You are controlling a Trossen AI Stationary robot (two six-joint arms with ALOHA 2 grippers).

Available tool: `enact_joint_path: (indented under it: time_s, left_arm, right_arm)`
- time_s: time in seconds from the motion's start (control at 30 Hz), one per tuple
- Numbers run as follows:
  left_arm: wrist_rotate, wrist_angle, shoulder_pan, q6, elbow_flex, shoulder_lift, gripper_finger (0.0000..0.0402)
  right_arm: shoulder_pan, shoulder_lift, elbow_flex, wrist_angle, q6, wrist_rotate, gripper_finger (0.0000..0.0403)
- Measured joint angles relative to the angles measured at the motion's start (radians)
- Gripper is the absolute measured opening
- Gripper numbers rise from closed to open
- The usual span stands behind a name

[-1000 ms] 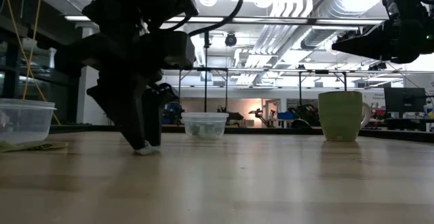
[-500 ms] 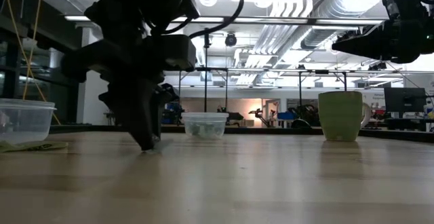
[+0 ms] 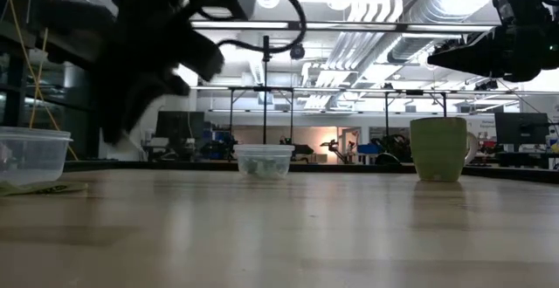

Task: Pick and place Stevia / Truvia into bins
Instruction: Put the stevia packet into the left transparent container

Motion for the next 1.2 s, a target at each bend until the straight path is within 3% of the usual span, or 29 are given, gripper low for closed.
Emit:
enact_joint_path:
  time_s: [0.27, 0.53, 0.87, 0.97, 1.2]
  left_arm:
    - [-0.039, -0.423, 0.0, -0.172, 0.04, -0.002, 0.0051]
    - [-0.065, -0.425, 0.0, -0.218, 0.001, -0.029, 0.0082]
    - [-0.053, -0.424, 0.0, -0.247, -0.161, -0.101, 0.005]
    - [-0.084, -0.411, 0.0, -0.323, -0.194, -0.107, 0.0081]
    - [-0.12, -0.426, 0.0, -0.364, -0.219, -0.11, 0.0217]
  right_arm:
    - [0.0, 0.0, 0.0, 0.0, -0.011, 0.0, 0.0004]
    - [0.0, 0.0, 0.0, 0.0, -0.011, 0.0, 0.0005]
    - [0.0, 0.0, 0.0, -0.001, -0.011, -0.001, 0.0001]
    - [0.0, 0.0, 0.0, -0.001, -0.011, -0.001, 0.0003]
    - [0.0, 0.0, 0.0, 0.0, -0.011, -0.001, 0.0001]
